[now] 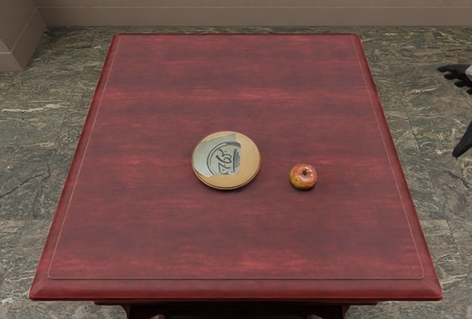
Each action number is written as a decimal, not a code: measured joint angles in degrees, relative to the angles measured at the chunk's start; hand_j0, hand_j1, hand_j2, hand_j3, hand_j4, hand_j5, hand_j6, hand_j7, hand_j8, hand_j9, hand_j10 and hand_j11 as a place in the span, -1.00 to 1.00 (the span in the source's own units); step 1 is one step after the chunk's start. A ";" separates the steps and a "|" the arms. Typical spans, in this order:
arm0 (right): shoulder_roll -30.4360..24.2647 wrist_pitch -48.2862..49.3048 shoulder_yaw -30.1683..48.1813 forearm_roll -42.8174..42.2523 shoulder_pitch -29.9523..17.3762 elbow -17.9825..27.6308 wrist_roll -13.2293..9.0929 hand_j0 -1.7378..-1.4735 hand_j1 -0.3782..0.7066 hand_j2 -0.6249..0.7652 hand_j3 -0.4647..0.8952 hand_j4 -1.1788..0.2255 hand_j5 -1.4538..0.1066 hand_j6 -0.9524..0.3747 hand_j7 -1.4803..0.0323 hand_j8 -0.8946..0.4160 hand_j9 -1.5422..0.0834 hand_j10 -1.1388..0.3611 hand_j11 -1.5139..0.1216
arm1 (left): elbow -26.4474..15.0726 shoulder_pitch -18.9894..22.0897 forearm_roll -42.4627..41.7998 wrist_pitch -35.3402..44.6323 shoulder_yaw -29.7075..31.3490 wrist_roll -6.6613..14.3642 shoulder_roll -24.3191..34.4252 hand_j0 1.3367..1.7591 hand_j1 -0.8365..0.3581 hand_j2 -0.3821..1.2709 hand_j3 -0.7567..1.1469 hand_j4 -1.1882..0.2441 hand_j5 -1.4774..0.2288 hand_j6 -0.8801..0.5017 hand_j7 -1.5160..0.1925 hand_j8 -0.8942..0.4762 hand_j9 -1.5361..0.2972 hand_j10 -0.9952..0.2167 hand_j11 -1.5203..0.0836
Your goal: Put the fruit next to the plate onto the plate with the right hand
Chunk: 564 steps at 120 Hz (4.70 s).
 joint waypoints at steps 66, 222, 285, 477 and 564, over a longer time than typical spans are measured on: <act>26.25 -17.86 -9.08 8.81 5.68 2.22 -4.36 -0.40 -0.87 -0.11 -0.32 0.63 0.81 0.38 0.90 0.31 0.84 0.47 0.80 | 0.00 0.00 0.00 0.00 0.01 0.00 0.00 0.52 0.52 -0.48 -0.21 0.34 0.38 -0.06 0.42 -0.03 0.35 0.26 0.52; 42.94 -25.40 6.05 0.55 -5.49 2.28 -21.67 -0.40 -0.87 -0.11 -0.32 0.63 0.81 0.38 0.90 0.31 0.84 0.47 0.80 | 0.00 0.00 0.00 0.00 0.00 0.01 0.00 0.52 0.52 -0.48 -0.20 0.34 0.38 -0.06 0.42 -0.03 0.35 0.26 0.52; 40.80 -21.06 8.23 0.33 -7.27 2.28 -14.38 -0.40 -0.87 -0.11 -0.32 0.63 0.81 0.38 0.90 0.31 0.84 0.47 0.80 | 0.00 0.00 0.00 0.00 0.00 0.01 0.00 0.52 0.52 -0.48 -0.21 0.34 0.38 -0.06 0.42 -0.03 0.35 0.26 0.52; 44.46 -25.47 8.80 -13.21 -18.65 2.26 -18.31 -0.37 0.22 -0.19 -0.32 -0.07 0.04 -0.23 0.09 -0.34 0.10 -0.18 0.06 | 0.00 -0.01 0.00 0.00 -0.01 0.00 0.00 0.52 0.52 -0.48 -0.21 0.34 0.38 -0.06 0.42 -0.03 0.35 0.26 0.52; 39.31 -21.92 14.06 -12.29 -18.65 2.19 -18.60 -0.37 0.24 0.14 -0.32 -0.20 -0.19 -0.22 -0.12 -0.32 -0.12 -0.31 -0.16 | 0.00 0.00 0.00 0.00 0.00 0.01 0.00 0.52 0.52 -0.48 -0.21 0.34 0.38 -0.06 0.42 -0.03 0.35 0.26 0.52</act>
